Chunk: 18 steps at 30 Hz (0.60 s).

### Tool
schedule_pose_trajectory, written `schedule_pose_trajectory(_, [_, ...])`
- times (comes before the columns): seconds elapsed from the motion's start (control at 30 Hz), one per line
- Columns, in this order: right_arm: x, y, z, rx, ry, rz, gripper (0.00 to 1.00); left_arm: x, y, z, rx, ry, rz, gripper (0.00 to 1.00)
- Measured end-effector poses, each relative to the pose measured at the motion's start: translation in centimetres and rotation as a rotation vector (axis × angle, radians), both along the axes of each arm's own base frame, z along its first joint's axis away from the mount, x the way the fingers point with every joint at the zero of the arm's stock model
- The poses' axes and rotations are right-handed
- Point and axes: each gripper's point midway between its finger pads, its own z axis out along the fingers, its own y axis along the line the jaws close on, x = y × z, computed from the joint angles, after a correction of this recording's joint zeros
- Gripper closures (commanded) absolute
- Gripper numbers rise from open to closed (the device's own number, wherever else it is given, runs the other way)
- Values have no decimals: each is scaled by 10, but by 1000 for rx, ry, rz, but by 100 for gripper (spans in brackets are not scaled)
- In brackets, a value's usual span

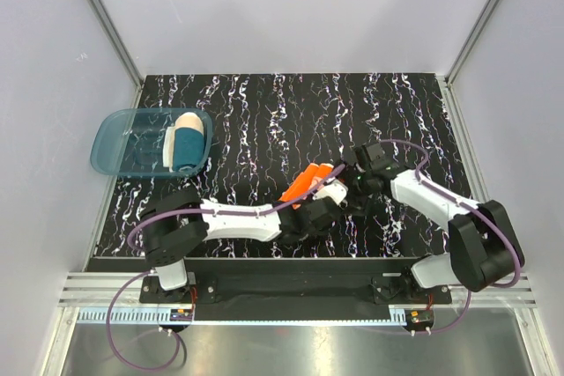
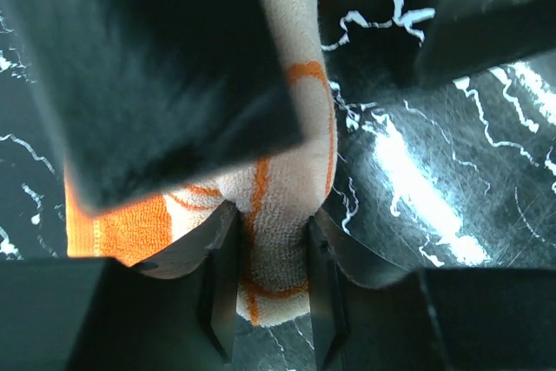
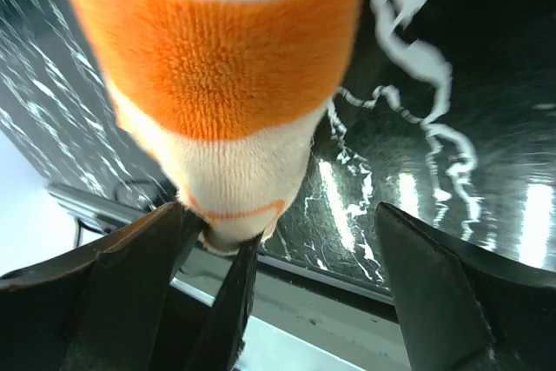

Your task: Roll the towels

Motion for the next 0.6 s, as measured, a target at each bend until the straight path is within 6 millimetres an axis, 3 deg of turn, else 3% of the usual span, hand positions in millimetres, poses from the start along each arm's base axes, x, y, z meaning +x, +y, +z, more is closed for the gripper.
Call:
schedule_pose_trajectory(0.07, [9,-8,10,-3,-20,-21,0,4,0,1,-30,31,-1,74])
schedule_pose_trajectory(0.3, [54,-65,55,-3,-141,-205,0,10,2,6,-118,134,-21,74])
schedule_pose_trajectory(0.4, [60,-70,78,19,-215,-218,0,12,5,8,-173,192,-27,74])
schedule_pose_trajectory(0.6, [55,-58,115,126,-354,-167,0,18,9,15,-322,342,-35,74])
